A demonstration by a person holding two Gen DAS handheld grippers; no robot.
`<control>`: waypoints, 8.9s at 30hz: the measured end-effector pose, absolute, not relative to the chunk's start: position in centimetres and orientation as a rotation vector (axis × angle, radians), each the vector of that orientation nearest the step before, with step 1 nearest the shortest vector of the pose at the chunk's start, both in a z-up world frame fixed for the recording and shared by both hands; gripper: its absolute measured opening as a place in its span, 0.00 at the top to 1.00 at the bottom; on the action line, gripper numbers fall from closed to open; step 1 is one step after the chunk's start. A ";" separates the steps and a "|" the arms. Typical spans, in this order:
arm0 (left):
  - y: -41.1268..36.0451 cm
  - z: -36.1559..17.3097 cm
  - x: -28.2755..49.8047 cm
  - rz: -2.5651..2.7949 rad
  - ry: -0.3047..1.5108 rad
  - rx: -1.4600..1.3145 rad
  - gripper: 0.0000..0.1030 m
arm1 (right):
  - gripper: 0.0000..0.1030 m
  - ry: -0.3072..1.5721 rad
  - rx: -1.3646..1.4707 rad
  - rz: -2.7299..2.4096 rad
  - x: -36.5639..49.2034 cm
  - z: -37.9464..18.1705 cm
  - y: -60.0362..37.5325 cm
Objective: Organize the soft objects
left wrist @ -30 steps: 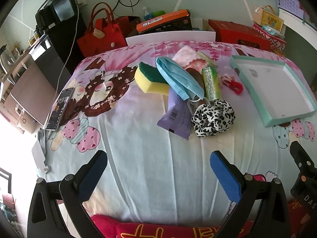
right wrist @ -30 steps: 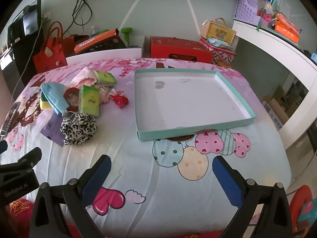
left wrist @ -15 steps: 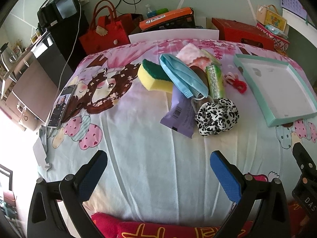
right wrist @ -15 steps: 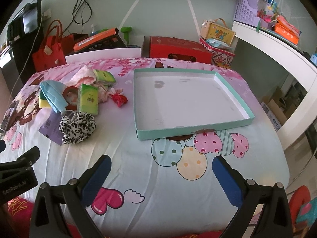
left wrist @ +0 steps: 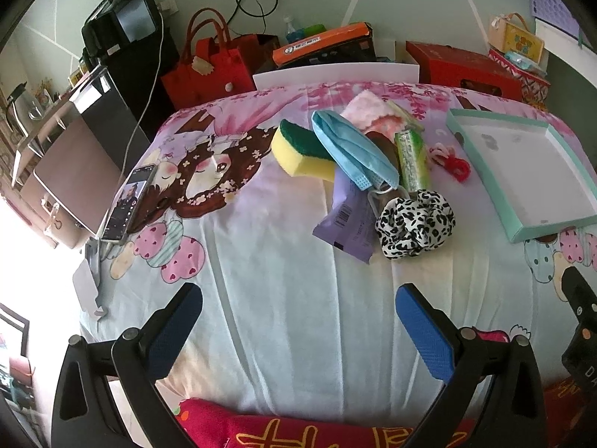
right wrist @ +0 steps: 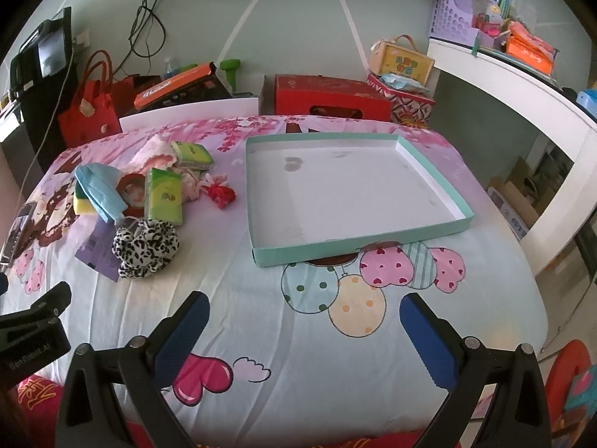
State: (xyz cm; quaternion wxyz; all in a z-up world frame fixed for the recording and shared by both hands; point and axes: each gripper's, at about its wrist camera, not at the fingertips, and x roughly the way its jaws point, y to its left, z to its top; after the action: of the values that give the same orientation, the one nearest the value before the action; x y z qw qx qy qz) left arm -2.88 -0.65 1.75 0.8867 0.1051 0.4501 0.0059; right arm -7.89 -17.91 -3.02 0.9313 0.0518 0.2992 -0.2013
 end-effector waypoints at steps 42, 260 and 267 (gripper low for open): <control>1.6 2.4 -0.7 -0.004 1.000 0.056 0.00 | 0.00 0.635 0.180 -0.350 -7.2 -2.7 -19.1; 3.0 -2.5 10.9 0.056 1.213 -0.247 0.03 | 0.00 0.875 0.069 0.053 11.0 -2.0 -15.4; 2.9 -3.9 11.3 0.061 1.256 -0.278 0.03 | 0.00 0.921 0.031 0.070 11.8 -3.9 -14.0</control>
State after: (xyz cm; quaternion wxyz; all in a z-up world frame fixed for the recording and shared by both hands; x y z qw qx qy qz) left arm 11.29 2.93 -3.89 0.7997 -0.1294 0.5856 0.0286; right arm 11.83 -14.04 -3.91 0.8951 0.0150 0.4443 0.0337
